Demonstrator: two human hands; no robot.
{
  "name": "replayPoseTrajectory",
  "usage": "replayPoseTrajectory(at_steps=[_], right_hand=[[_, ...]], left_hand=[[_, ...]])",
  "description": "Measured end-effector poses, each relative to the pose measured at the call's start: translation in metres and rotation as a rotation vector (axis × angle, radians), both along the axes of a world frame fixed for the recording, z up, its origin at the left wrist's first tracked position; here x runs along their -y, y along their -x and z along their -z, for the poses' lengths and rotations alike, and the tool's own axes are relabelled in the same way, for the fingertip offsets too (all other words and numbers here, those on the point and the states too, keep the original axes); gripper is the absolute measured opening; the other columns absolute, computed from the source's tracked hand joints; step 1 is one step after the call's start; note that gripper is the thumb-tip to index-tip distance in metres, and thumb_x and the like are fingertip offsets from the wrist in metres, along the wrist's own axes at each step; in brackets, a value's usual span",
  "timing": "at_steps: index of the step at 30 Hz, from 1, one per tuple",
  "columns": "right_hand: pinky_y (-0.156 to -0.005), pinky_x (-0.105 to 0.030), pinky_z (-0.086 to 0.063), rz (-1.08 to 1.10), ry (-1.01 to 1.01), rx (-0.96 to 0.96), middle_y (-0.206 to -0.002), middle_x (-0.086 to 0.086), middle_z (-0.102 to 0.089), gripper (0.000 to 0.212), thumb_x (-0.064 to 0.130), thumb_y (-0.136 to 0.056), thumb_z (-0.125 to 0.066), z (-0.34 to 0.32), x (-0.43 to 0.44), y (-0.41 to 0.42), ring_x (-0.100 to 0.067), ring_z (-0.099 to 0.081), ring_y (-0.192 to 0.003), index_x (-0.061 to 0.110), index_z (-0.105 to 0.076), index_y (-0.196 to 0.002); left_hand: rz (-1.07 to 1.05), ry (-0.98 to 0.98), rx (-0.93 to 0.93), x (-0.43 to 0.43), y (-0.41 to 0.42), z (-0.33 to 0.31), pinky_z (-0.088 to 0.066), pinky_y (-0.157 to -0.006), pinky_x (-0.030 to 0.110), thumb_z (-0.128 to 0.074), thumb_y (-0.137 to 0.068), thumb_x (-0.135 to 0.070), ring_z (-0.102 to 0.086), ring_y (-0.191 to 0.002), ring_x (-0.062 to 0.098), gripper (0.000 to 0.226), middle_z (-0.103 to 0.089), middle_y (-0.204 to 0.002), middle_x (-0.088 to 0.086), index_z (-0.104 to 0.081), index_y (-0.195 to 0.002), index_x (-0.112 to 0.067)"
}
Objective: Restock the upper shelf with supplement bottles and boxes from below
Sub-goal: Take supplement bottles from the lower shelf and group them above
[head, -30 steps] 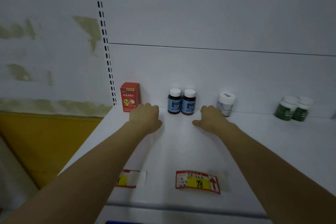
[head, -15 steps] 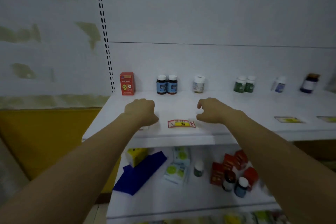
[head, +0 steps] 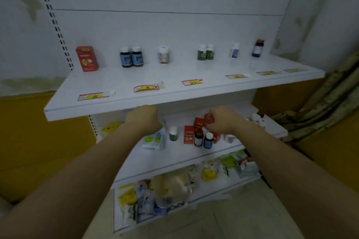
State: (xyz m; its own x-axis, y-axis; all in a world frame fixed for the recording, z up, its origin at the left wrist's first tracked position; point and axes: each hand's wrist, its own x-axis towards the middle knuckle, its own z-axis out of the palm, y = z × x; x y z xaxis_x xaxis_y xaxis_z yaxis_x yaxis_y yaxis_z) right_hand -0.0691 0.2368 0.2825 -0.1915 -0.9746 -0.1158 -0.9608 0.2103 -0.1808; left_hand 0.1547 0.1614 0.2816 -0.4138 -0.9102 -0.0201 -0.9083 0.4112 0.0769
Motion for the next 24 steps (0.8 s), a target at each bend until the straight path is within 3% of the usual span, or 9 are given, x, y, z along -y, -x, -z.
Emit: replayPoseTrajectory(at_steps=[5, 9, 14, 18, 24], right_hand=[[-0.08, -0.036, -0.049, 0.007, -0.012, 0.034, -0.111, -0.017, -0.056, 0.035, 0.029, -0.087, -0.058, 0.031, -0.018, 0.046, -0.034, -0.057, -0.102, 0.005, -0.053, -0.113], [-0.083, -0.034, -0.047, 0.01, -0.057, 0.038, -0.123, -0.02, -0.052, 0.044, 0.026, -0.09, -0.057, 0.062, -0.017, 0.09, -0.034, -0.053, -0.111, 0.004, -0.047, -0.126], [-0.091, -0.039, -0.049, -0.021, -0.117, 0.076, -0.125, -0.02, -0.05, 0.052, 0.026, -0.088, -0.06, 0.105, -0.002, 0.139, -0.033, -0.052, -0.112, 0.005, -0.042, -0.132], [-0.097, -0.041, -0.046, -0.048, -0.147, 0.099, -0.132, -0.02, -0.044, 0.059, 0.028, -0.088, -0.06, 0.133, 0.017, 0.164, -0.034, -0.046, -0.12, 0.007, -0.036, -0.139], [-0.091, -0.036, -0.043, -0.113, -0.146, 0.118, -0.131, -0.017, -0.046, 0.057, 0.026, -0.089, -0.058, 0.172, 0.061, 0.183, -0.033, -0.049, -0.116, 0.009, -0.036, -0.138]], left_hand=[[0.021, -0.039, 0.014, -0.012, 0.045, 0.038, -0.05, -0.085, 0.036, -0.054, -0.087, -0.041, -0.058, -0.104, 0.028, 0.037, -0.061, -0.114, 0.01, -0.054, -0.11, -0.012], [0.001, -0.134, -0.021, -0.012, 0.092, 0.068, -0.048, -0.077, 0.033, -0.055, -0.088, -0.036, -0.058, -0.097, 0.027, 0.025, -0.061, -0.109, 0.011, -0.05, -0.098, -0.014], [-0.063, -0.132, -0.032, -0.008, 0.146, 0.104, -0.048, -0.082, 0.036, -0.057, -0.087, -0.04, -0.056, -0.108, 0.03, 0.047, -0.056, -0.12, 0.013, -0.049, -0.122, -0.011], [-0.119, -0.165, -0.049, 0.0, 0.177, 0.131, -0.047, -0.08, 0.035, -0.057, -0.088, -0.039, -0.055, -0.11, 0.03, 0.05, -0.055, -0.123, 0.014, -0.046, -0.126, -0.009], [-0.137, -0.199, -0.029, 0.033, 0.209, 0.176, -0.047, -0.082, 0.037, -0.057, -0.087, -0.038, -0.054, -0.112, 0.03, 0.049, -0.053, -0.123, 0.014, -0.047, -0.124, -0.009]])
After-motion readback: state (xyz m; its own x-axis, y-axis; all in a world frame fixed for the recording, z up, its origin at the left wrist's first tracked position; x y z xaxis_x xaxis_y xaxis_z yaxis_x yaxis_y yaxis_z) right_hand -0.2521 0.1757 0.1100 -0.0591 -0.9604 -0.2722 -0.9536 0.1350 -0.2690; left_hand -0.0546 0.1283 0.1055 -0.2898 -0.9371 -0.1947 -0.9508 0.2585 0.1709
